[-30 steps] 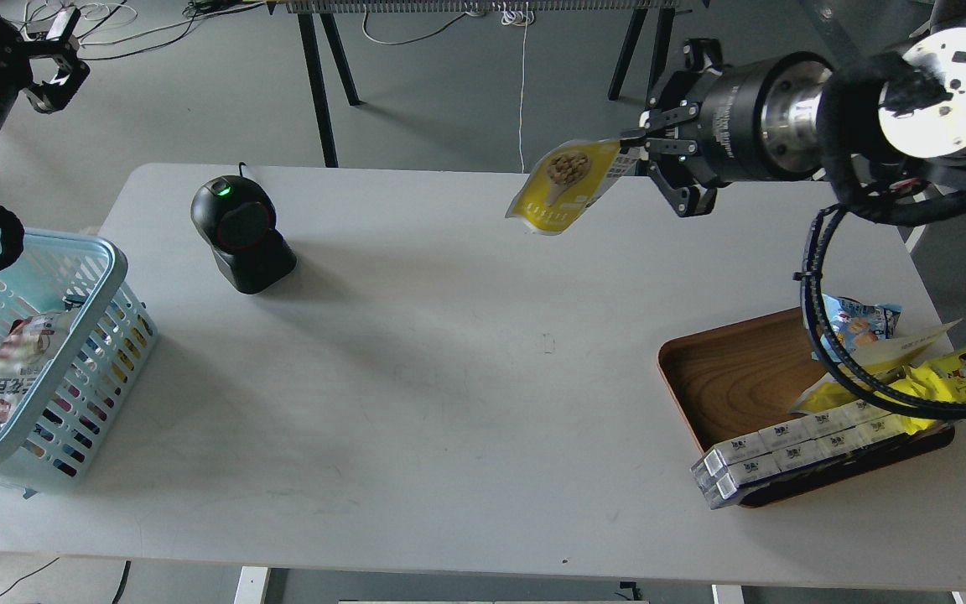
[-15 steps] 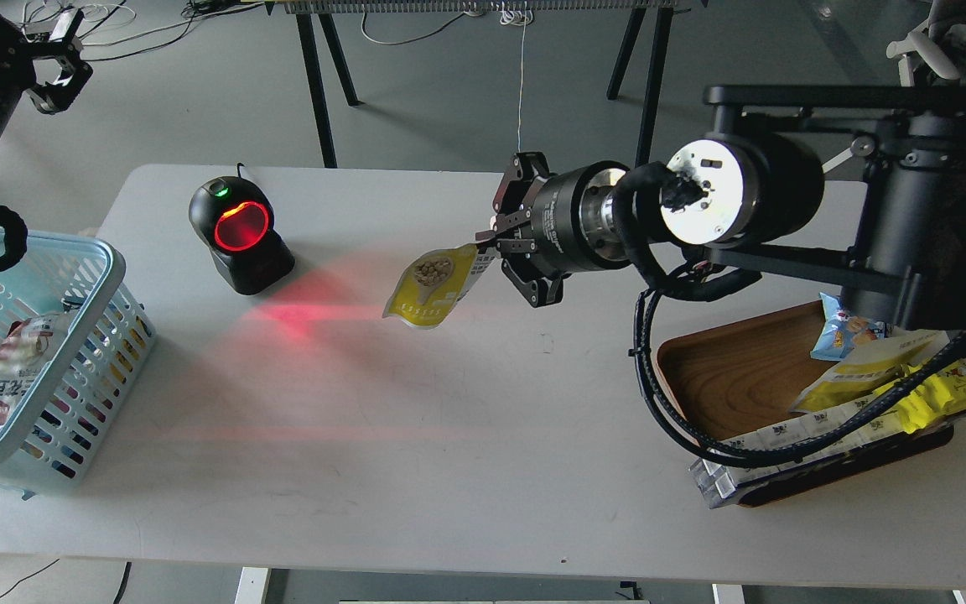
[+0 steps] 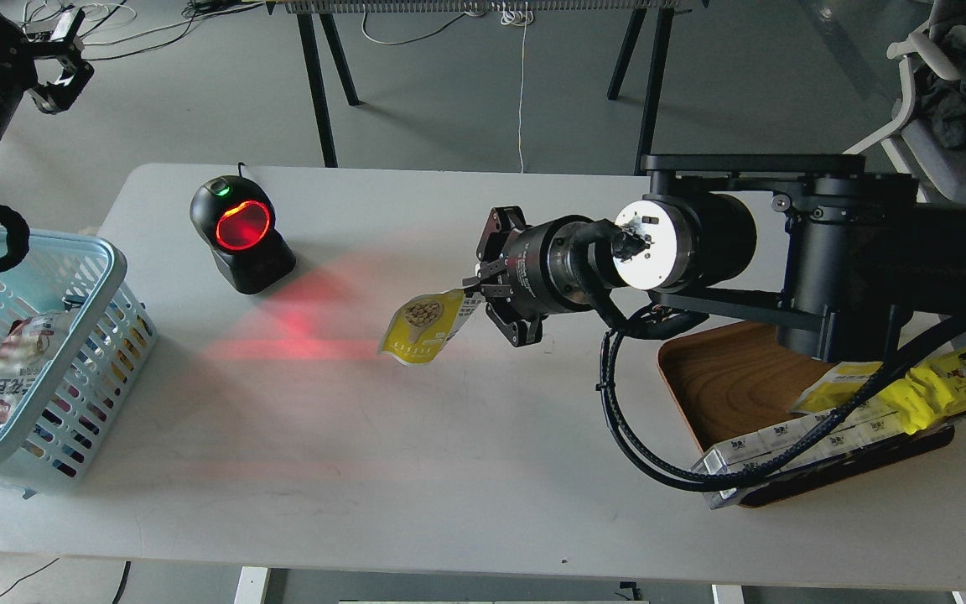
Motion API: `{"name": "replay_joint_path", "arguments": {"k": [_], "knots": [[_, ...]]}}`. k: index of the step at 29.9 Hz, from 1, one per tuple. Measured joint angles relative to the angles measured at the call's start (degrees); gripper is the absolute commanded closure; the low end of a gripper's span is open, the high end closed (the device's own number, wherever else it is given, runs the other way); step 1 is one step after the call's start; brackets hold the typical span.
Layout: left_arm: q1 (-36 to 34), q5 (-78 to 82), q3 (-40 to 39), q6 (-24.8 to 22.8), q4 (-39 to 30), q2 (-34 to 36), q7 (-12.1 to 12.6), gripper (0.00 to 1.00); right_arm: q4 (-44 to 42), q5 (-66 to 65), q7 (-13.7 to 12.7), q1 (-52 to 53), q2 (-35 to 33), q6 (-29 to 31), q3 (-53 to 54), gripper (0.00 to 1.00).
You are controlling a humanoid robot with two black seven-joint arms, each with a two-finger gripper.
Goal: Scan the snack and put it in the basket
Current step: 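Carry the packet toward the scanner and lower it onto the table, then open the right gripper, release the packet, and withdraw the right arm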
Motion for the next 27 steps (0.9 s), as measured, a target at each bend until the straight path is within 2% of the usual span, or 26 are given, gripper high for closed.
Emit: {"name": "replay_joint_path", "arguments": {"k": [10,14,16,21,24,25,26,27], "knots": [[0.0,0.0,0.0,0.0,0.0,0.0,0.0,0.00,-1.8,0.3,0.0,0.5,2.3,0.0,-5.8,0.99],[0.0,0.0,0.0,0.0,0.0,0.0,0.0,0.00,-1.9,0.3,0.0,0.5,2.4,0.0,-6.0,0.81],[0.0,0.0,0.0,0.0,0.0,0.0,0.0,0.00,-1.9,0.3,0.0,0.8,2.4,0.0,-6.0,0.67],[0.0,0.0,0.0,0.0,0.0,0.0,0.0,0.00,-1.9,0.2,0.0,1.3,2.4,0.0,-6.0,0.45],[0.0,0.0,0.0,0.0,0.0,0.0,0.0,0.00,-1.9,0.0,0.2,1.8,2.2,0.0,-6.0,0.25],[0.0,0.0,0.0,0.0,0.0,0.0,0.0,0.00,-1.9,-0.1,0.2,1.9,2.1,0.0,-6.0,0.08],[0.0,0.0,0.0,0.0,0.0,0.1,0.0,0.00,-1.9,-0.1,0.2,2.1,2.1,0.0,-6.0,0.00],[0.0,0.0,0.0,0.0,0.0,0.2,0.0,0.00,-1.9,-0.2,0.2,2.2,2.0,0.0,-6.0,0.00]]}}
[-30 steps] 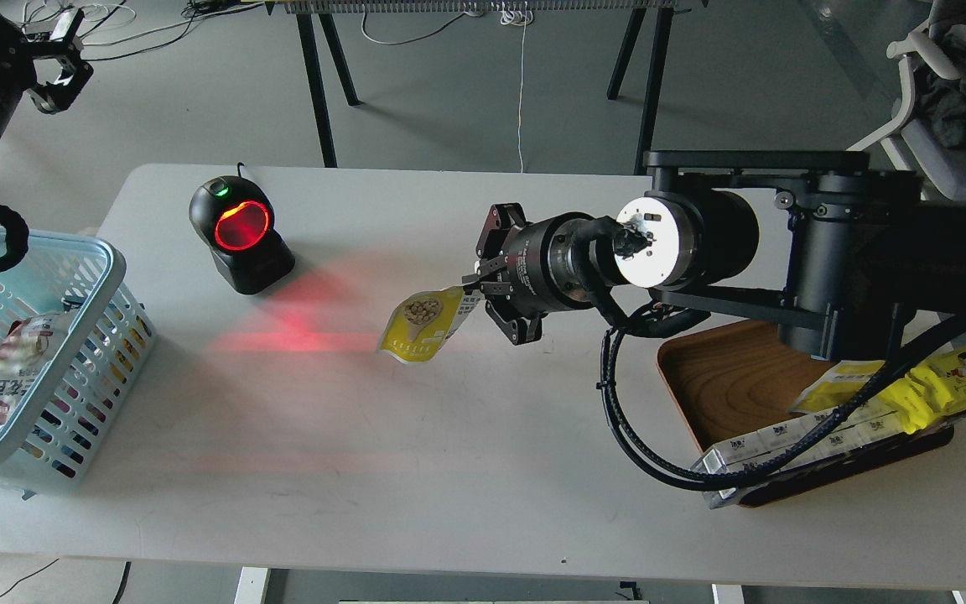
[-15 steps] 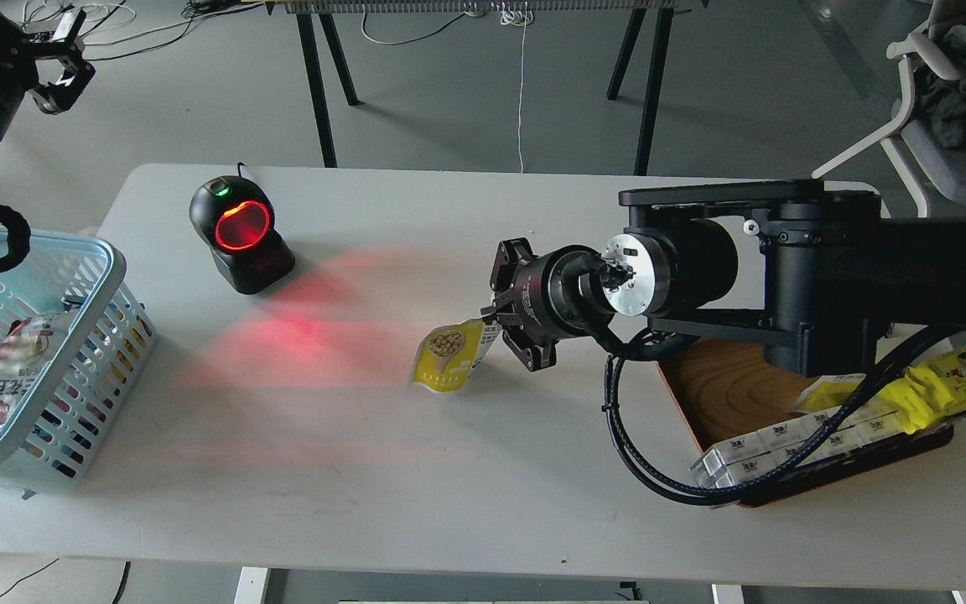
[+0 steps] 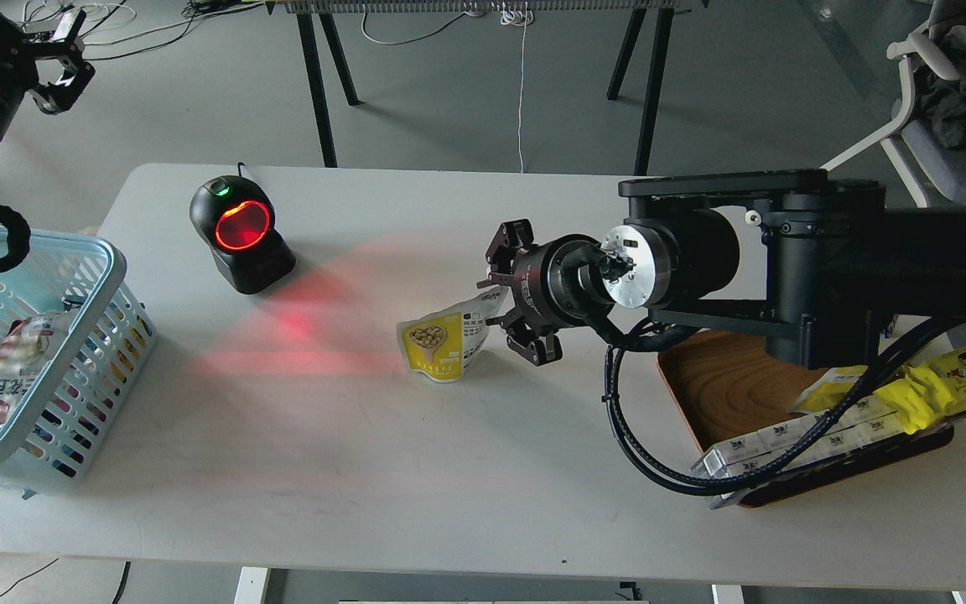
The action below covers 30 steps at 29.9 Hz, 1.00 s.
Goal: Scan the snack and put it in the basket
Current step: 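Open the right gripper, release the packet, and withdraw the right arm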
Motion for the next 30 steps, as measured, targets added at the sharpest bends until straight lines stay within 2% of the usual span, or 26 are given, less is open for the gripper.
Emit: {"name": "replay_joint_path", "arguments": {"k": [6,12,21,27,30], "knots": [[0.0,0.1,0.0,0.0,0.0,0.2,0.1,0.00,0.2,-2.8,-0.1,0.4,-0.6,0.0,0.7,0.00],[-0.8,0.4,0.1,0.1,0.8,0.4,0.0,0.00,0.7,-6.6,-0.2,1.0,-5.1,0.0,4.5,0.00],[-5.2,0.6,0.1,-0.8,3.3,3.0,0.6,0.00,-0.4,-17.4,0.3,-2.5,-17.9,0.0,16.1,0.00],[-8.6,5.1,0.5,-2.7,0.9,8.6,0.6,0.00,-6.1,-19.8,4.5,-11.8,-23.7,0.0,30.0,0.00],[-10.0,9.6,0.5,-3.2,-3.6,13.4,0.6,0.00,-11.1,-19.8,6.7,-17.9,-24.9,5.3,37.1,0.00]]}}
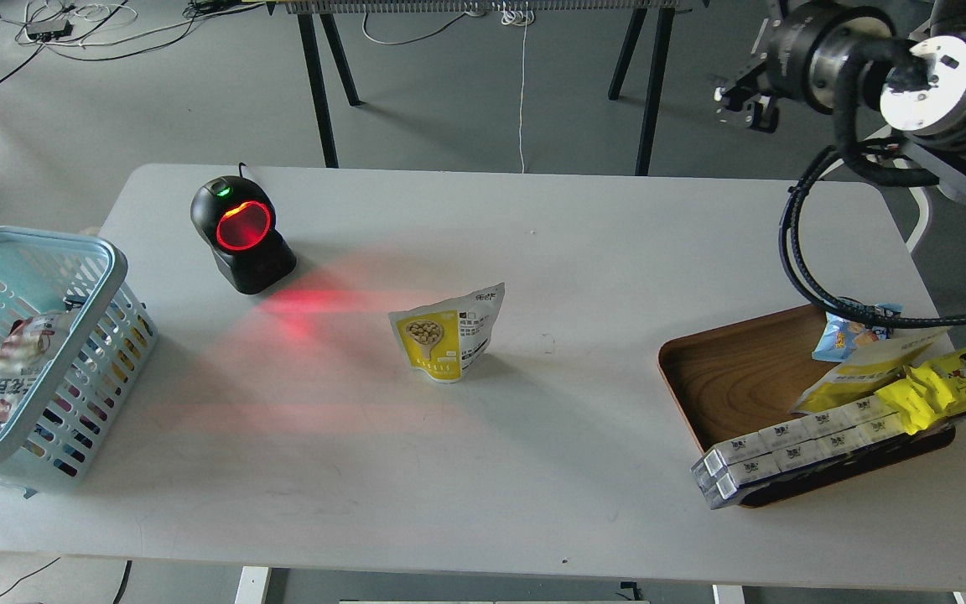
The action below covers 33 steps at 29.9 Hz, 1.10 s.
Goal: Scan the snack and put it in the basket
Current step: 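Open the right gripper, release the packet, and withdraw the right arm, then reach the left gripper to the standing yellow packet and grasp it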
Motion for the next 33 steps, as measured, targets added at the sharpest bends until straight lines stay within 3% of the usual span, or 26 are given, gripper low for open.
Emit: {"name": "replay_joint_path", "arguments": {"k": [4,9,12,17,22,28,33], "knots": [[-0.8,7.3,0.0,-0.1,-10.2,7.8,0.0,0.00,-7.3,0.1,1.9,-9.0,-0.1,14.8,10.2,0.00],[-0.4,18.8,0.9,0.3,-28.2,18.6,-0.1,0.00,-14.2,0.2,6.6,-22.1,1.1,41.3,22.8,0.00],[-0.3,25.7,2.9,0.4,-38.2,23.2,-0.3,0.00,-16.1,0.2,8.0,-26.7,2.6,47.9,26.3,0.00],[-0.2,39.0,5.2,1.8,-47.6,24.8,-0.3,0.00,-16.8,0.4,8.2,-29.7,3.5,50.3,27.4,0.00],[-0.2,57.6,8.6,8.4,-53.0,20.7,-0.6,0.01,-16.7,0.5,8.2,-30.6,3.4,50.7,27.6,0.00],[0.1,88.7,13.5,18.1,-54.7,11.8,-0.7,0.01,-16.7,0.4,8.2,-30.7,3.1,50.8,27.6,0.00],[2.6,110.7,19.0,21.8,-54.4,5.5,-0.4,0.01,-16.7,0.2,8.2,-30.7,2.9,50.8,27.4,0.00]]}}
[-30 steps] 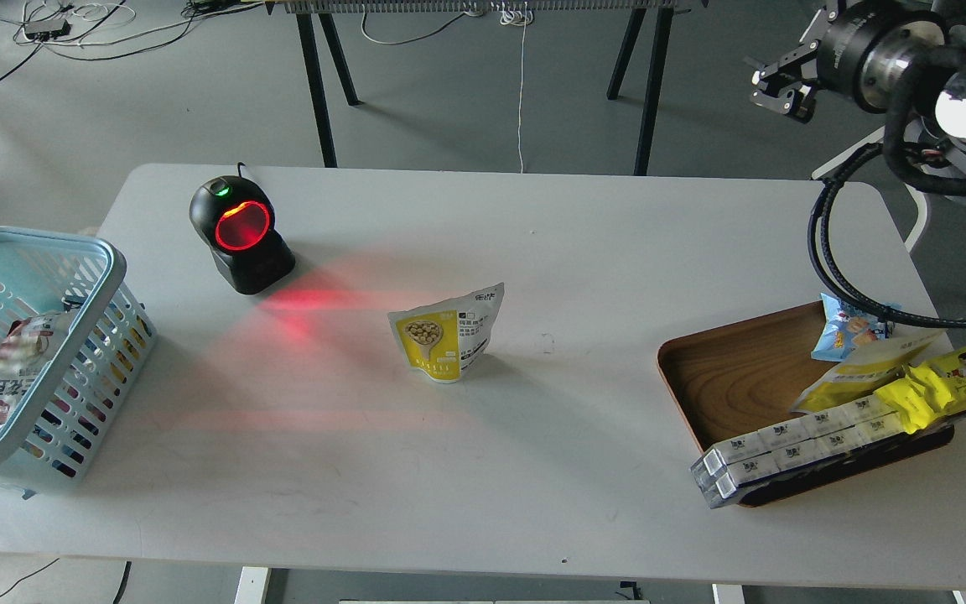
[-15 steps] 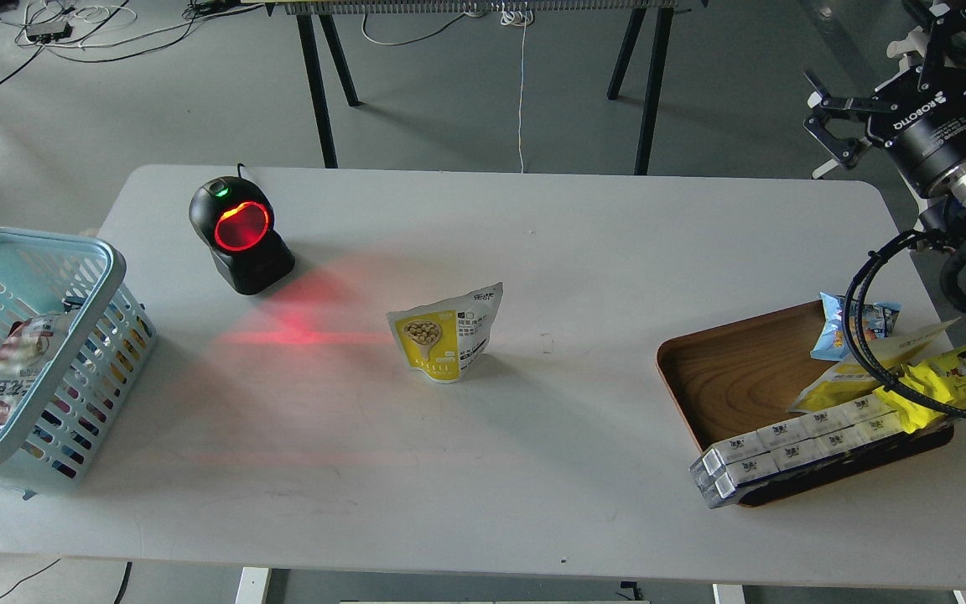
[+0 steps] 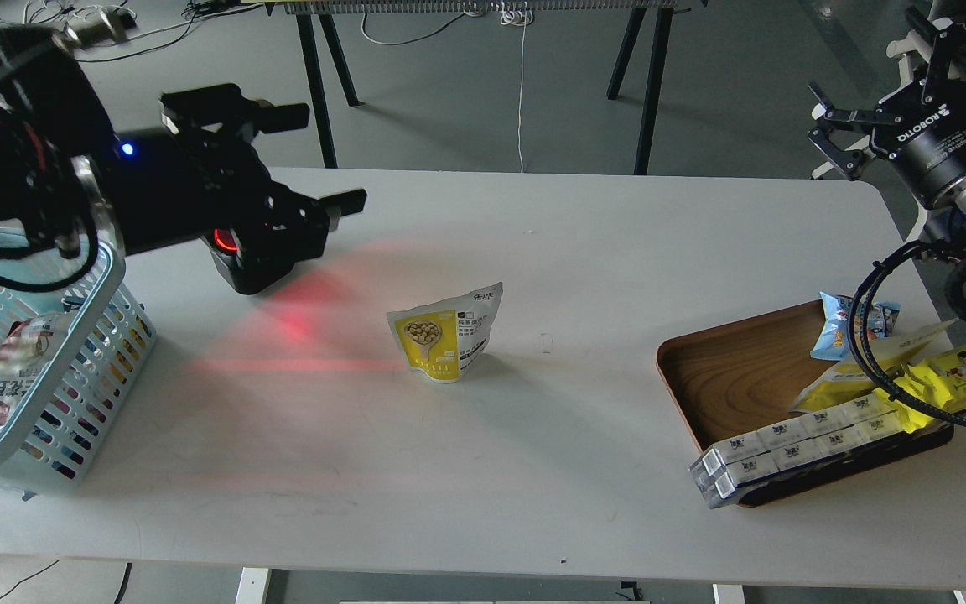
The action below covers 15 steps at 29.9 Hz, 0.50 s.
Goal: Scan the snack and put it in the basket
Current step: 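Reach the left gripper to the standing yellow packet and grasp it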
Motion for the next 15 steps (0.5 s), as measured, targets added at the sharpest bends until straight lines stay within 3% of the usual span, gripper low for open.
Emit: {"name": "replay_joint_path", "arguments": {"k": [4,15], "knots": [[3.8,9.0,1.1,-0.4,1.0,-5.0,1.0,0.01,0.2,0.0,0.0,0.2,-0.2,0.0,-0.2,0.00],[9.0,10.0,1.0,-1.7,7.5,-14.6,3.1,0.11,0.4,-0.1,0.0,0.4,-0.1,-1.2,-0.5,0.00]]}}
